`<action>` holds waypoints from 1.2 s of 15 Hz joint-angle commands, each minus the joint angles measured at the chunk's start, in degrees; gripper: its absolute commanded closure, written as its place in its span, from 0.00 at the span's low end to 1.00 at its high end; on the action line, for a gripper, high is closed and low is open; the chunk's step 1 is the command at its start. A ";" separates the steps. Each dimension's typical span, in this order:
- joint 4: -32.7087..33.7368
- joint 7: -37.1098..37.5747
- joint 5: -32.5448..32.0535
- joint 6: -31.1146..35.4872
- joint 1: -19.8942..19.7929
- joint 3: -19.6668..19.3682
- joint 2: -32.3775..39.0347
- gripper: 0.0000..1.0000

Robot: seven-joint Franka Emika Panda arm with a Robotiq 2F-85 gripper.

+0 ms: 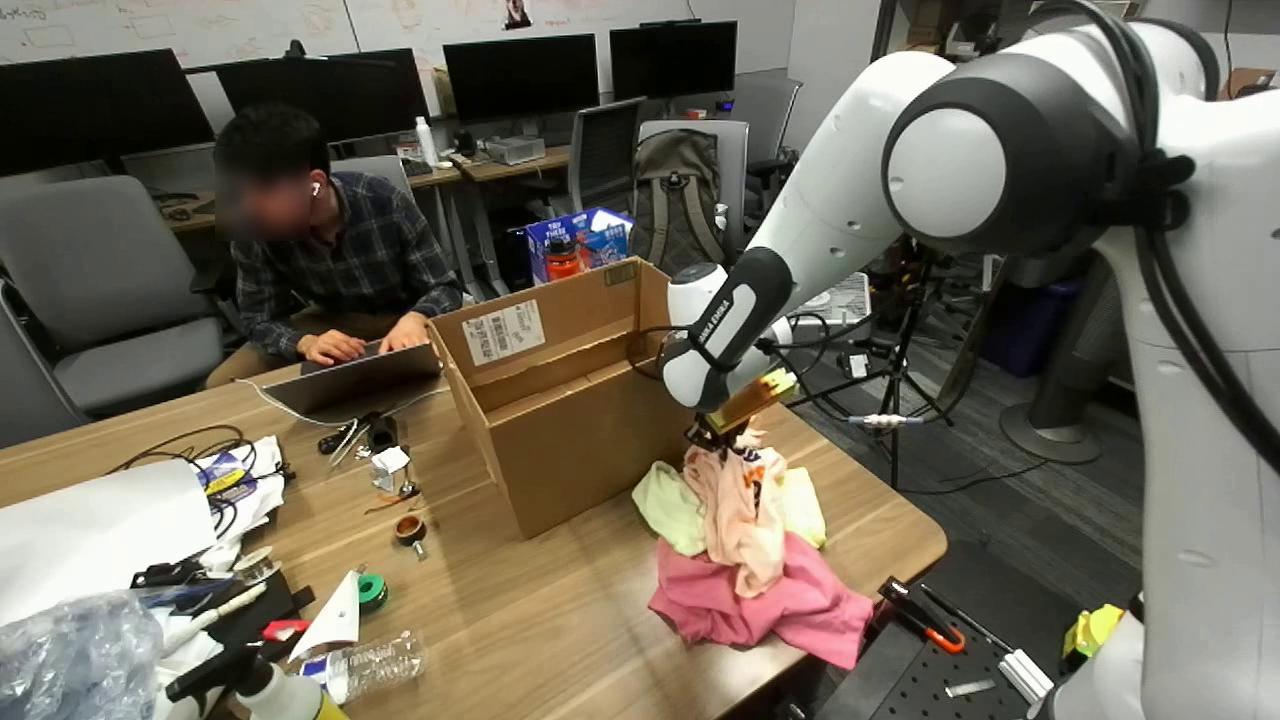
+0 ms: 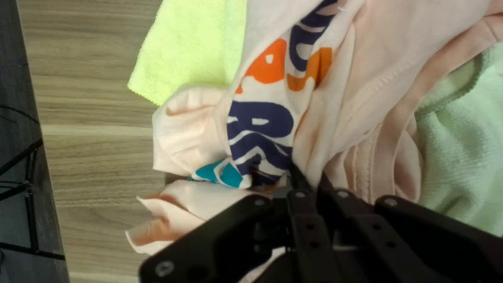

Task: Pick the clothes and put them in the box

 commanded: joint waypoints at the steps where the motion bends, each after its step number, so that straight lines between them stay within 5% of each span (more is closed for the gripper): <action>1: -2.18 -1.86 2.11 0.17 -0.84 1.85 -6.09 0.98; 18: -4.44 3.47 3.23 -1.41 2.56 8.51 -27.60 0.98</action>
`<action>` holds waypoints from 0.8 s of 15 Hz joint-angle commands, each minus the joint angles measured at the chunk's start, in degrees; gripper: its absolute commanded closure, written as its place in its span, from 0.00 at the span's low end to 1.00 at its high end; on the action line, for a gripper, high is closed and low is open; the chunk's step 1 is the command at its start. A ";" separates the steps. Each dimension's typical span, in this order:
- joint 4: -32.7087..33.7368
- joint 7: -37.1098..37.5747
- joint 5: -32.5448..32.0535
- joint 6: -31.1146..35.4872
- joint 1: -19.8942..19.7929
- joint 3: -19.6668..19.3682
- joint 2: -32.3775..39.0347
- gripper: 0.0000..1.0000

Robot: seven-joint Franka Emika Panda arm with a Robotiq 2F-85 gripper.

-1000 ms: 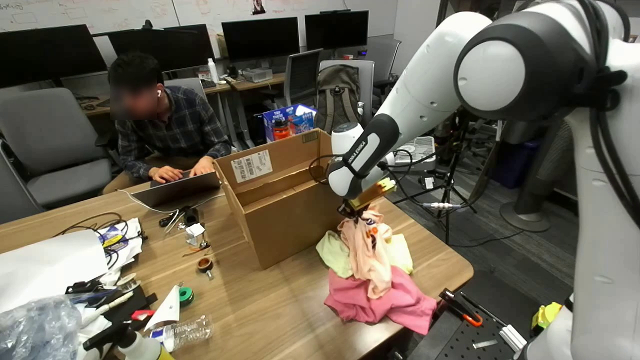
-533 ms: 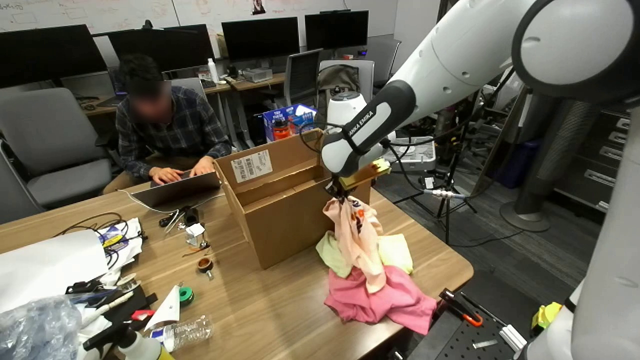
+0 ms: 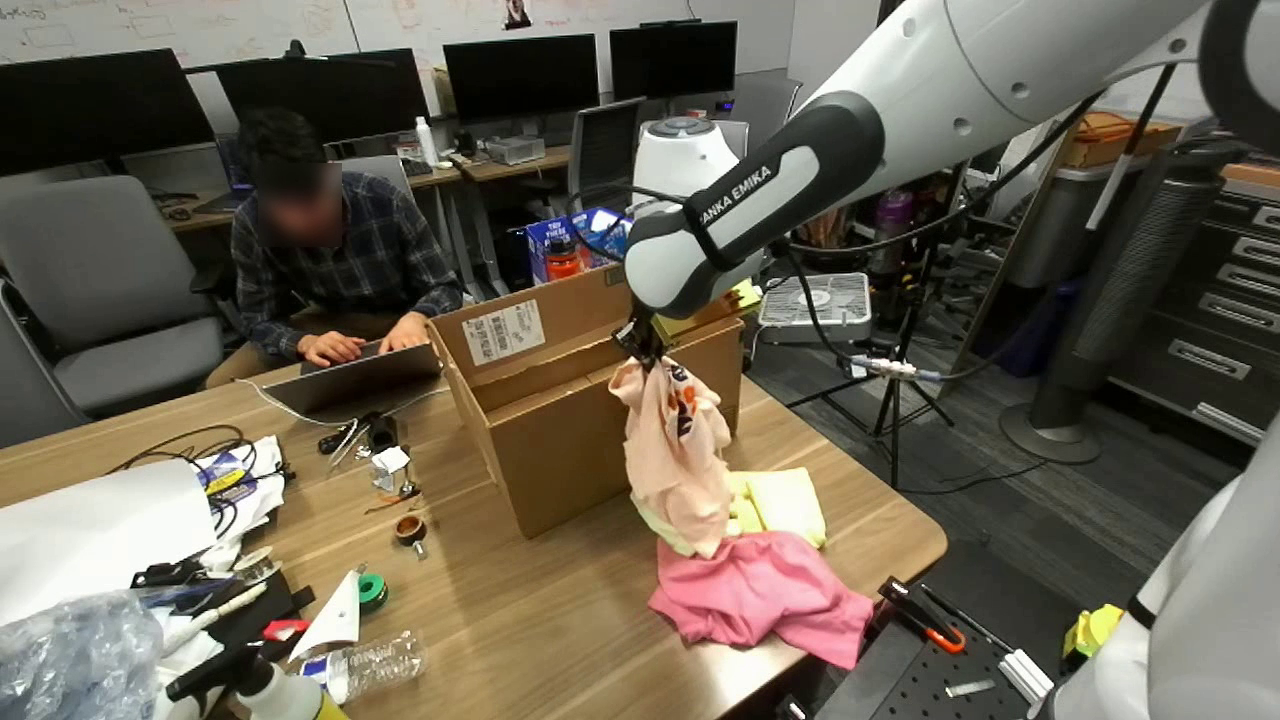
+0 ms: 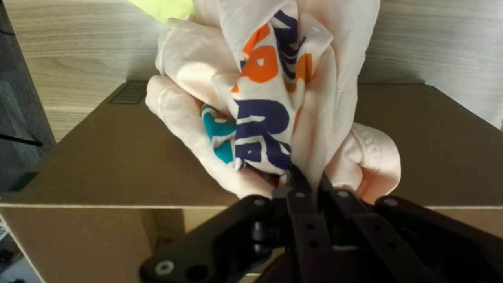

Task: Pick the clothes and put them in the box

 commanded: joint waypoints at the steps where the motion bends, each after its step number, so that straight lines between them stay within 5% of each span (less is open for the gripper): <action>1: 0.01 2.62 -0.23 -2.20 1.20 1.65 -5.29 0.98; 12: 8.08 9.88 -0.60 -16.80 4.08 8.22 -9.60 0.98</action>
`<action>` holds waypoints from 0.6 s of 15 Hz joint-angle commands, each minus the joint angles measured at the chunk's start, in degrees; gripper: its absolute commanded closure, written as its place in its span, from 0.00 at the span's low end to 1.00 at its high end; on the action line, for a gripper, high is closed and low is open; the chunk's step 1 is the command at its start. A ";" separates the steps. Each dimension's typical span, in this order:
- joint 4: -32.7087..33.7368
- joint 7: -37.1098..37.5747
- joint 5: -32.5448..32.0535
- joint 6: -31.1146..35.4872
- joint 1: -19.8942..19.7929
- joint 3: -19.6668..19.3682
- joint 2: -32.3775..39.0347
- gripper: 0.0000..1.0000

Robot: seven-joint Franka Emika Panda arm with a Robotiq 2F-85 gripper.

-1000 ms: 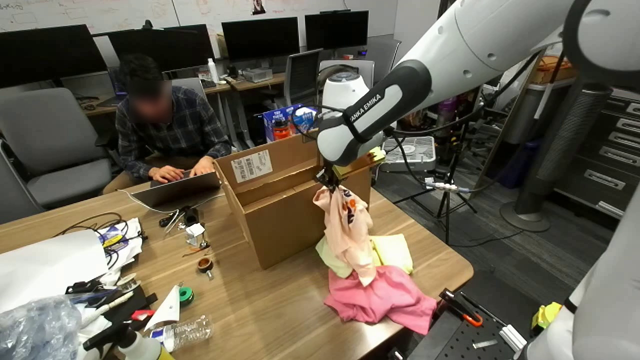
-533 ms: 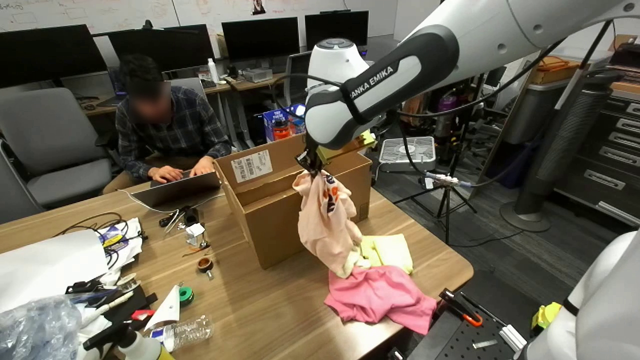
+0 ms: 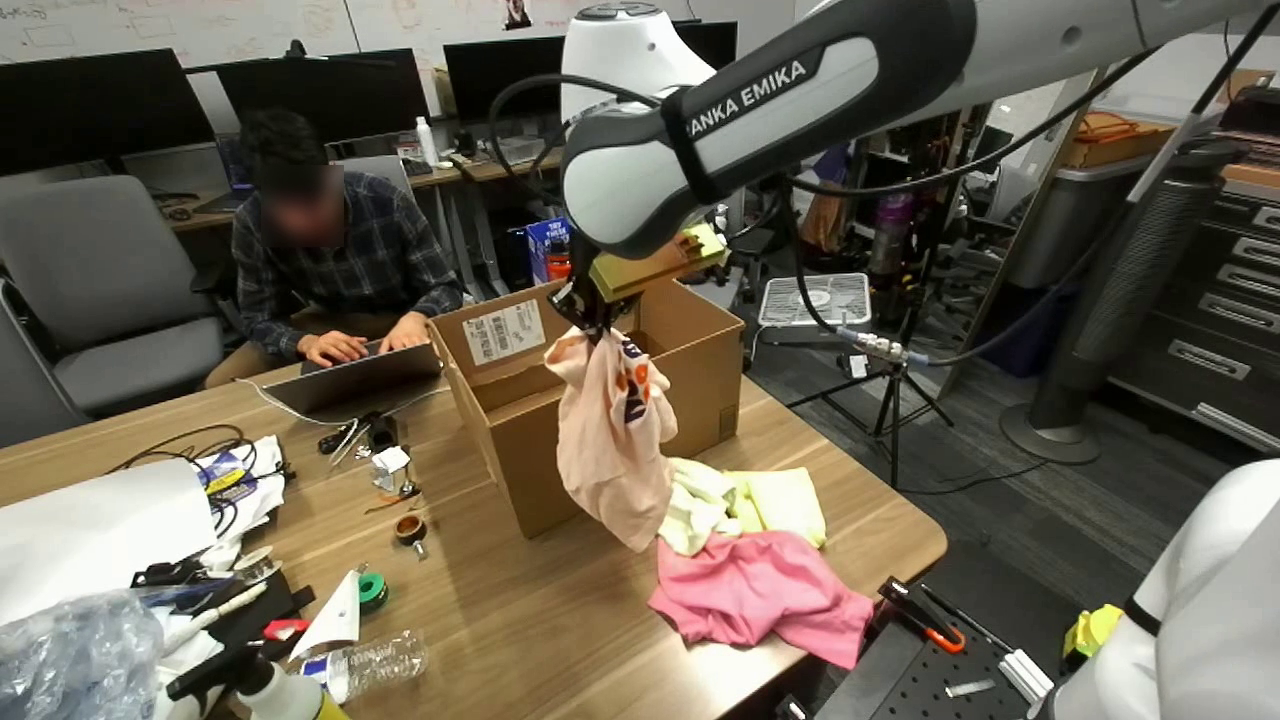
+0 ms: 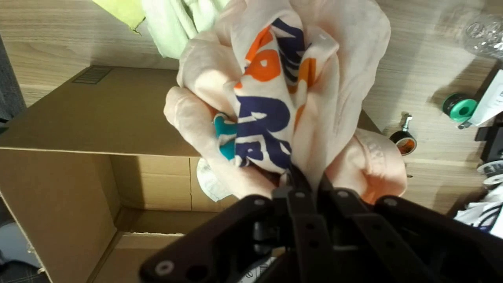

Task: Pick the clothes and put them in the box

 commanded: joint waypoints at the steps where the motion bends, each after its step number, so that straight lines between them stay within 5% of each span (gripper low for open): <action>1: 4.58 5.26 -0.41 -4.70 1.22 2.12 -1.08 0.98; 9: 15.46 30.03 -3.08 -4.09 2.59 5.51 3.55 0.98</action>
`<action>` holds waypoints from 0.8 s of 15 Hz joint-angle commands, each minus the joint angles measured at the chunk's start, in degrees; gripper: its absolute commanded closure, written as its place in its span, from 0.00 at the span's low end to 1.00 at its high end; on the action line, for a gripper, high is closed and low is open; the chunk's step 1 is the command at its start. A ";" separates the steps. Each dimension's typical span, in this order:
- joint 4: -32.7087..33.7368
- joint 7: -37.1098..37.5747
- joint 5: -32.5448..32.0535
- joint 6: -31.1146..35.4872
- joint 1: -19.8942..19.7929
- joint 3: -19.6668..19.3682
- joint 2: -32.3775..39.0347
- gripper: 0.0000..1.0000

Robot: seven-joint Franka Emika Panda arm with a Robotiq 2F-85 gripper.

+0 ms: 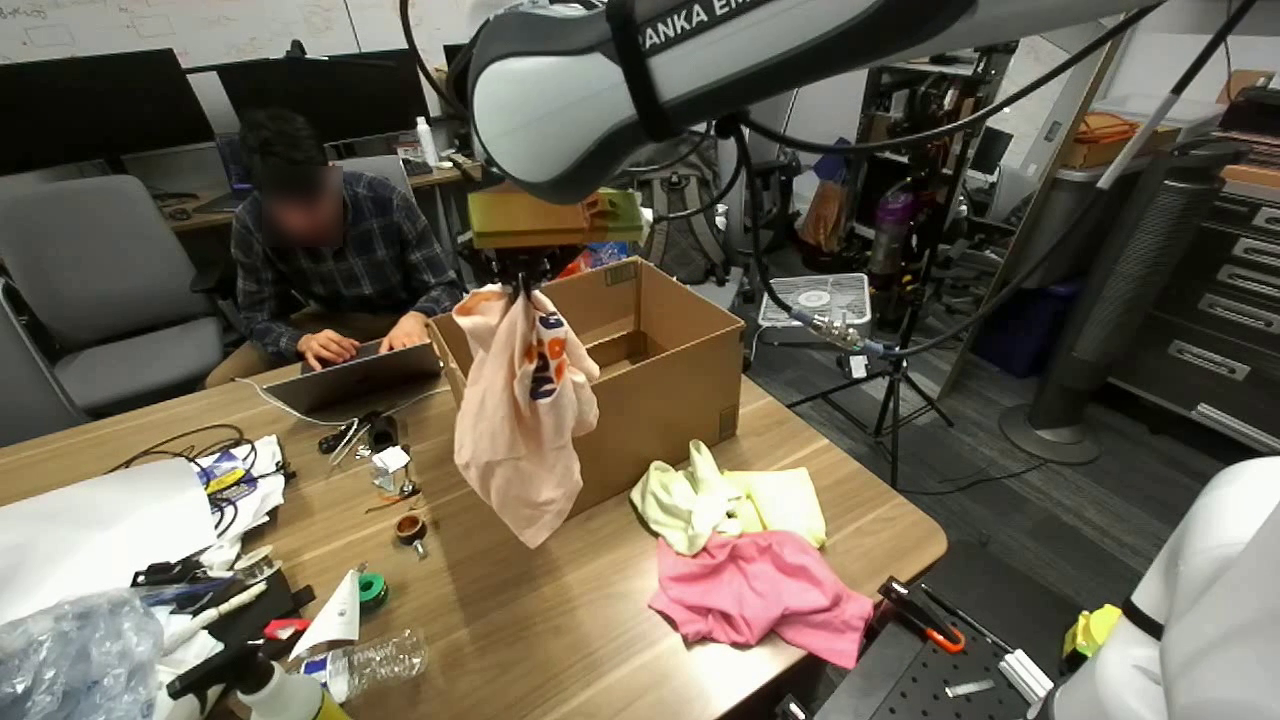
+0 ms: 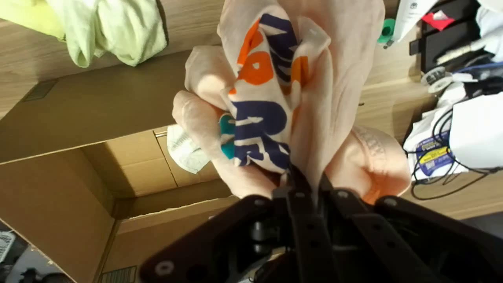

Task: Pick the clothes and put them in the box

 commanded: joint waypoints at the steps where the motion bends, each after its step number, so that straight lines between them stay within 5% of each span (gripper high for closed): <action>1: 7.26 10.20 -2.86 -1.35 0.41 0.19 3.87 0.98; 6: 14.44 19.23 -3.36 -2.12 1.08 -1.21 8.15 0.98; 12: 18.22 20.19 -2.91 -1.05 2.40 -1.51 9.06 0.98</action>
